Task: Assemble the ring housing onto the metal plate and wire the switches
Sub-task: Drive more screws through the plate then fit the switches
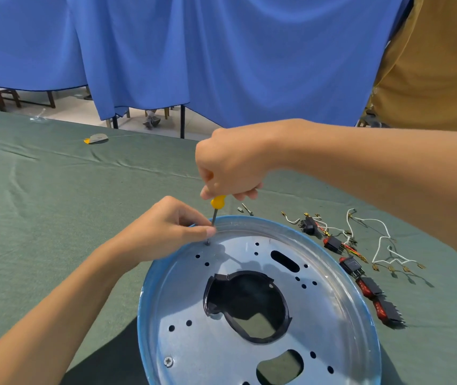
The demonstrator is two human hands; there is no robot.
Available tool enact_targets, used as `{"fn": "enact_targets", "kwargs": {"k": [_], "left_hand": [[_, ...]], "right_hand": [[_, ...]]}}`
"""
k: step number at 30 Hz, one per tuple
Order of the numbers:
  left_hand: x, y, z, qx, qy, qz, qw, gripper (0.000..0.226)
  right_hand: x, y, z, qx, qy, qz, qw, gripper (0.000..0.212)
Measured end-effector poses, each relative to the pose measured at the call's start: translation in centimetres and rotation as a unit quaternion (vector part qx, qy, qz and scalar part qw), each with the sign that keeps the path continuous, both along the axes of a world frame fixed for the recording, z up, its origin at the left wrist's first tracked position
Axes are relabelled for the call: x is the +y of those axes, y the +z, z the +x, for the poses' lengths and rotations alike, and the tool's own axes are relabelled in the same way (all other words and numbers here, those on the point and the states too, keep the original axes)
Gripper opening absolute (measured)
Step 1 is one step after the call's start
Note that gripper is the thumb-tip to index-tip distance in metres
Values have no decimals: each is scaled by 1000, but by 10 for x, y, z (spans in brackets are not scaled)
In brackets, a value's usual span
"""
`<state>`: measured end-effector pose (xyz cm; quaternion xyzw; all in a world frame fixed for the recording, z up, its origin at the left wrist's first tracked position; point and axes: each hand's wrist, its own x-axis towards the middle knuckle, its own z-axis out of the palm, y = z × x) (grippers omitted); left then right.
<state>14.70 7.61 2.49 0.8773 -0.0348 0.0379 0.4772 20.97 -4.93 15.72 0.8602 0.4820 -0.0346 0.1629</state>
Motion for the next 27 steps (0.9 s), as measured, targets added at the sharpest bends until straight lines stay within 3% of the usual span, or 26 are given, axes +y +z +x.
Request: {"fn": "enact_targets", "kwargs": {"k": [2,4,7,10,12,15,20,24,27], "left_hand": [[7,4,-1,33,11,-77,996,7],[10,7,-1,49,40,-110,992,14],[12,6,-2,111,47,-80,989,26],[8,5,-6,175,-17,-42,984,37],[7,6,-7,186,-12,-42,981,38],[6,5,-7,189,-7,-67,980,42],[5,3,-7,186,13,-105,977,44],[6,1,-5,194,1,-131,972,54],[7,1,-4,206,2,-145,968,50]], "right_hand": [[-3,0,0,19,-4,26,999,28],[-7,1,0,59,-9,64,996,23],[-16,10,4,130,-50,176,974,24],[-25,15,18,205,-104,315,921,38],[-30,9,25,233,-125,345,901,38],[-35,-9,29,186,-114,294,931,39],[-29,-36,31,95,-17,232,968,21],[-31,-55,32,140,-36,26,989,39],[-31,-66,37,132,-33,9,991,24]]}}
